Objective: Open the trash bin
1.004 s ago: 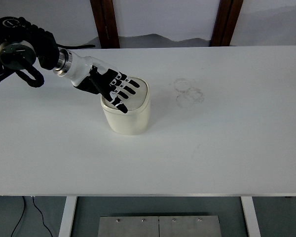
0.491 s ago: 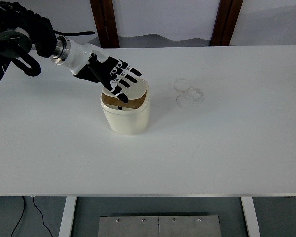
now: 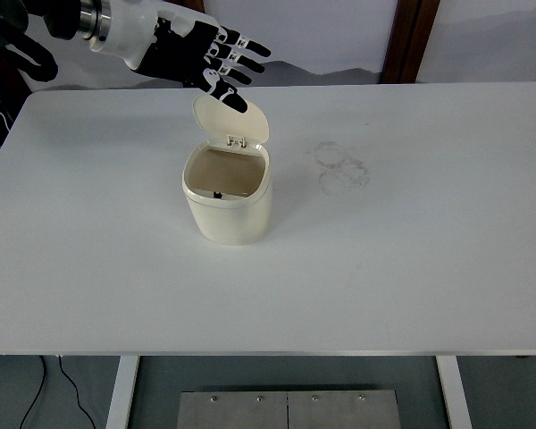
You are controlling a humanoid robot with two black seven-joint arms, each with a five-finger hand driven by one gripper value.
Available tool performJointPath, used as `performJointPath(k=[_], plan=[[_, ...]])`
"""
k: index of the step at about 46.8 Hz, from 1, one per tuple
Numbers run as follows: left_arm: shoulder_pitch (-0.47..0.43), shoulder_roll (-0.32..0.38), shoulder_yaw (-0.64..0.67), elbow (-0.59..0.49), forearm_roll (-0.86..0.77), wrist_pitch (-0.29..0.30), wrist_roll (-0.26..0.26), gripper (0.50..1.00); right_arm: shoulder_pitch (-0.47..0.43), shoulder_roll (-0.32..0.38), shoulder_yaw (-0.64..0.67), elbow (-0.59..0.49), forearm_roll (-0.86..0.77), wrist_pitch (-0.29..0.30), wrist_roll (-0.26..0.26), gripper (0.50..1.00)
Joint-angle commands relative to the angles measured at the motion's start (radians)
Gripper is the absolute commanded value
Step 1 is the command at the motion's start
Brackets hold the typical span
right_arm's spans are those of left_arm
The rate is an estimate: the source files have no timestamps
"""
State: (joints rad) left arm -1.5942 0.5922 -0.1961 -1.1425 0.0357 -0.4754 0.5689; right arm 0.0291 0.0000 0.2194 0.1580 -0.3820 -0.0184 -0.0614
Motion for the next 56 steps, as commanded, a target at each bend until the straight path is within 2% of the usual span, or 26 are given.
performJointPath(k=[1, 10, 14, 25, 36, 43, 50, 56], plan=[[0.0, 0.0, -0.032, 0.015, 0.001, 0.0, -0.001, 1.0, 0.0, 0.0, 0.0, 0.0, 0.0, 0.0, 0.0, 0.995], [0.008, 0.004, -0.112, 0.056, 0.0, 0.0, -0.004, 1.0, 0.0, 0.0, 0.0, 0.002, 0.0, 0.0, 0.0, 0.995], [0.016, 0.018, -0.155, 0.089, -0.002, 0.0, -0.036, 1.0, 0.0, 0.0, 0.0, 0.002, 0.0, 0.0, 0.0, 0.995], [0.05, 0.06, -0.263, 0.202, -0.005, 0.0, -0.253, 1.0, 0.0, 0.0, 0.0, 0.002, 0.0, 0.0, 0.0, 0.995], [0.109, 0.074, -0.275, 0.309, -0.008, 0.004, -0.417, 1.0, 0.0, 0.0, 0.0, 0.002, 0.0, 0.0, 0.0, 0.995], [0.184, 0.07, -0.29, 0.371, -0.104, 0.049, -0.547, 1.0, 0.0, 0.0, 0.0, 0.002, 0.0, 0.0, 0.0, 0.995], [0.249, 0.066, -0.298, 0.391, -0.266, 0.078, -0.57, 1.0, 0.0, 0.0, 0.0, 0.0, 0.0, 0.0, 0.0, 0.995], [0.286, 0.06, -0.299, 0.435, -0.315, 0.08, -0.574, 1.0, -0.002, 0.0, 0.0, 0.0, 0.0, 0.0, 0.0, 0.995]])
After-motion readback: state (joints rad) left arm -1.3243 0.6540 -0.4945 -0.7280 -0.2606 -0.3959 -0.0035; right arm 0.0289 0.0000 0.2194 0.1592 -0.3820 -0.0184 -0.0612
